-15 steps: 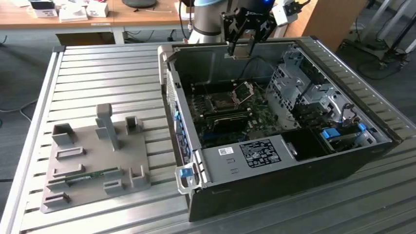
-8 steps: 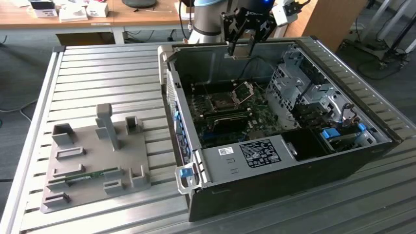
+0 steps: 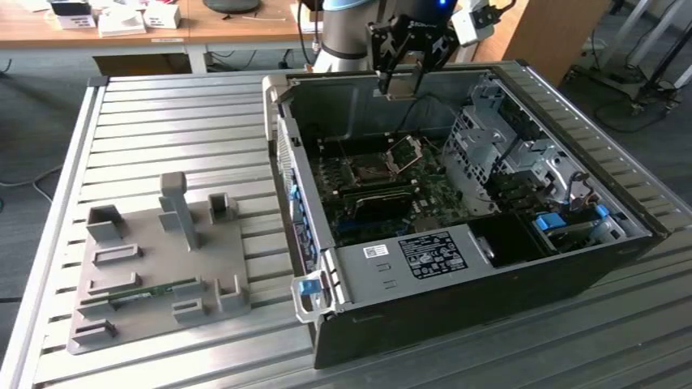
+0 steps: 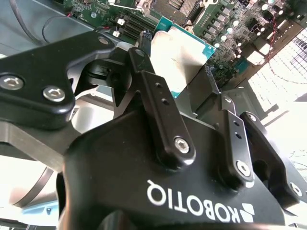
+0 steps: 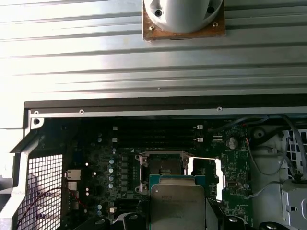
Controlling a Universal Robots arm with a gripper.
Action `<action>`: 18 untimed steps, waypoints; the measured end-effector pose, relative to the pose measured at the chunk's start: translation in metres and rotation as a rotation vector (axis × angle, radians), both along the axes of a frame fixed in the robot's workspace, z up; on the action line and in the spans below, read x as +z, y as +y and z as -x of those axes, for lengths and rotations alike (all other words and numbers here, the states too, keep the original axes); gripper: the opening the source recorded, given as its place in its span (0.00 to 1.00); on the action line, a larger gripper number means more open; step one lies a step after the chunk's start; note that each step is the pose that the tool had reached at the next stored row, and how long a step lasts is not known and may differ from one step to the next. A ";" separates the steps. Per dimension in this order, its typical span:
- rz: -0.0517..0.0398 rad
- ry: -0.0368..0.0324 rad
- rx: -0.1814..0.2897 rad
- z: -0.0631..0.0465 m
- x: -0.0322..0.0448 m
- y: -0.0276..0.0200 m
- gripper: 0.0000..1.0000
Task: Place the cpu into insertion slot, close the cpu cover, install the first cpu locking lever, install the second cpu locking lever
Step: 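Place the cpu into insertion slot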
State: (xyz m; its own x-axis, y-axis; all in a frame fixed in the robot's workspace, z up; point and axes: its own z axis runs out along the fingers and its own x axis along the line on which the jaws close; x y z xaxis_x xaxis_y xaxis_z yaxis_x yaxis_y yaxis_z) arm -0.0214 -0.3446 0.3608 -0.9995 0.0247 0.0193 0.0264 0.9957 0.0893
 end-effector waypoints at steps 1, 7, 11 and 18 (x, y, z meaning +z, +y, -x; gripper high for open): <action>0.0000 0.0000 0.000 0.000 -0.0001 0.0000 0.54; -0.0001 -0.0001 0.000 0.000 -0.0005 0.0000 0.54; 0.0000 0.0000 0.000 0.000 -0.0026 0.0000 0.54; 0.0002 0.0000 0.000 0.000 -0.0063 0.0000 0.54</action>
